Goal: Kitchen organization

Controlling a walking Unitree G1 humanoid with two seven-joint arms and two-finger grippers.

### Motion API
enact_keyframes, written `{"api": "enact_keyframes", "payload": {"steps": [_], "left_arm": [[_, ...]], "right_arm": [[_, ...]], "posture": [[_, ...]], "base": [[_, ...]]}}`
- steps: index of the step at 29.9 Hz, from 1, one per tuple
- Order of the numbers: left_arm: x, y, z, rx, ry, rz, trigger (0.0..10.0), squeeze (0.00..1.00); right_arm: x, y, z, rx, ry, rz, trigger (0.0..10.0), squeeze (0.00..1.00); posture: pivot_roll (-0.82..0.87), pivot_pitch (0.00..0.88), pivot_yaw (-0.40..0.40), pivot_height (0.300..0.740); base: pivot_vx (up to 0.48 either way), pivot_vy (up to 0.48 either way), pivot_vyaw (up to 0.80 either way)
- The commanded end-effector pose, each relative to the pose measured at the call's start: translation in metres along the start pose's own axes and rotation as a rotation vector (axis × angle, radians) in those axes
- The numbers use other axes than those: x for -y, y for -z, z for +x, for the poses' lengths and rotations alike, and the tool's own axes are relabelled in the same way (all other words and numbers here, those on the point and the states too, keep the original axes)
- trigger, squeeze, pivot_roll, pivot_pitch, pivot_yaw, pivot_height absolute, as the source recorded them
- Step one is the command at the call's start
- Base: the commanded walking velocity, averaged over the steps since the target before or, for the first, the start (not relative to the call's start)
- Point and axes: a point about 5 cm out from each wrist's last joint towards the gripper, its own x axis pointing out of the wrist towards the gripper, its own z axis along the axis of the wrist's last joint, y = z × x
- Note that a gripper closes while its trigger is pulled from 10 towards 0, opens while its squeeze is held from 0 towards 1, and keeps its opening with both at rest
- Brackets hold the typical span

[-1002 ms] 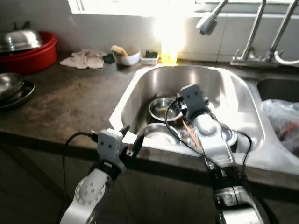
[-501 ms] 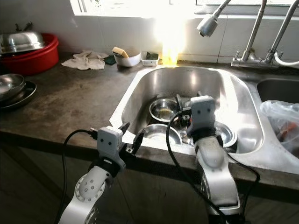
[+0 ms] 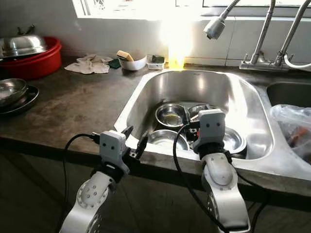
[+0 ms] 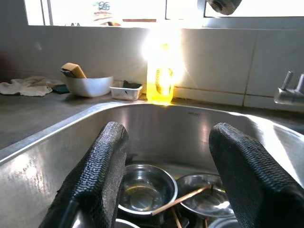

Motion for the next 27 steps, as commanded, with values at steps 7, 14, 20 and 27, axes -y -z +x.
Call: {"api": "enact_keyframes", "payload": {"steps": [7,14,20,27], "left_arm": [[-0.0026,0.0012,-0.0007,-0.014,0.003,0.007,10.0,0.0],[-0.0024,0.0016,-0.0008,-0.016,0.007,0.008,10.0,0.0],[-0.0019,0.0019,-0.0007,-0.018,0.011,0.009,10.0,0.0],[-0.0015,0.0024,-0.0011,-0.022,0.013,0.009,10.0,0.0]], "right_arm": [[-0.0062,-0.0068,0.0024,0.015,-0.012,0.039,10.0,0.0],[-0.0077,-0.0083,0.0038,0.018,-0.014,0.049,10.0,0.0],[-0.0092,-0.0094,0.0047,0.02,-0.022,0.053,10.0,0.0],[-0.0114,-0.0108,0.006,0.023,-0.033,0.054,10.0,0.0]], "posture": [[0.07,0.022,0.021,0.74],[0.07,0.024,0.024,0.74],[0.08,0.023,0.023,0.74],[0.08,0.023,0.019,0.74]], "base": [[0.0,0.418,0.31],[0.0,0.439,0.0],[0.0,0.439,0.0],[0.0,0.438,0.0]]}}
